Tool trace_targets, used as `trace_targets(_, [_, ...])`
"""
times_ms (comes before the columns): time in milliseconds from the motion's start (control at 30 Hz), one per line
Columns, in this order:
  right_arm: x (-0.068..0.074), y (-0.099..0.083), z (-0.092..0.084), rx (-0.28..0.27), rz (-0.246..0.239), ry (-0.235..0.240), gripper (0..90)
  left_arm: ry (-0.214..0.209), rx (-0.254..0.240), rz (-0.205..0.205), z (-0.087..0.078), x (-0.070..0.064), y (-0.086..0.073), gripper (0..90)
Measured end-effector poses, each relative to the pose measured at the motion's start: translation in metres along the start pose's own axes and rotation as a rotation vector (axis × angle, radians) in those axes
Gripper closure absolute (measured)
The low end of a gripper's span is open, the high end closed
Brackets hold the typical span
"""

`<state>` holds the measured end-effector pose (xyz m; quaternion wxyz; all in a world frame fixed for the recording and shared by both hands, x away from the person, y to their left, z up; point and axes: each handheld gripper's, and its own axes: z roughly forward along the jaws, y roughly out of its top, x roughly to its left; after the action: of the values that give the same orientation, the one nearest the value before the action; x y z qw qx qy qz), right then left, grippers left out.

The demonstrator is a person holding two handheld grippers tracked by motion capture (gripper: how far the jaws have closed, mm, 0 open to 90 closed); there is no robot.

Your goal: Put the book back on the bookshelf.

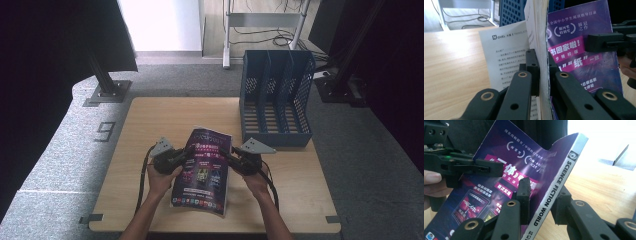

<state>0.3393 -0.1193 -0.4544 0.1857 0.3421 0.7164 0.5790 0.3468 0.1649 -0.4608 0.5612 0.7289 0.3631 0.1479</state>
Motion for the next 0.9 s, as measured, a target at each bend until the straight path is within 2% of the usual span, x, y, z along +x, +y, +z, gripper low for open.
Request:
trace_targets(367, [0.003, 0.002, -0.002, -0.017, -0.019, 0.003, 72.6, -0.014, -0.007, -0.027, -0.002, 0.004, -0.004, 86.9])
trace_targets(533, [0.007, 0.003, -0.002, -0.021, -0.032, 0.001, 72.8, -0.014, -0.008, -0.026, -0.002, 0.004, -0.003, 86.9])
trace_targets(700, [0.008, 0.004, 0.000, -0.036, -0.031, -0.014, 73.5, -0.002, 0.002, -0.007, -0.001, 0.006, 0.002, 86.8])
trace_targets(900, [0.007, 0.013, 0.003, -0.063, -0.045, -0.025, 74.5, 0.008, -0.015, -0.001, 0.003, 0.010, 0.014, 86.7])
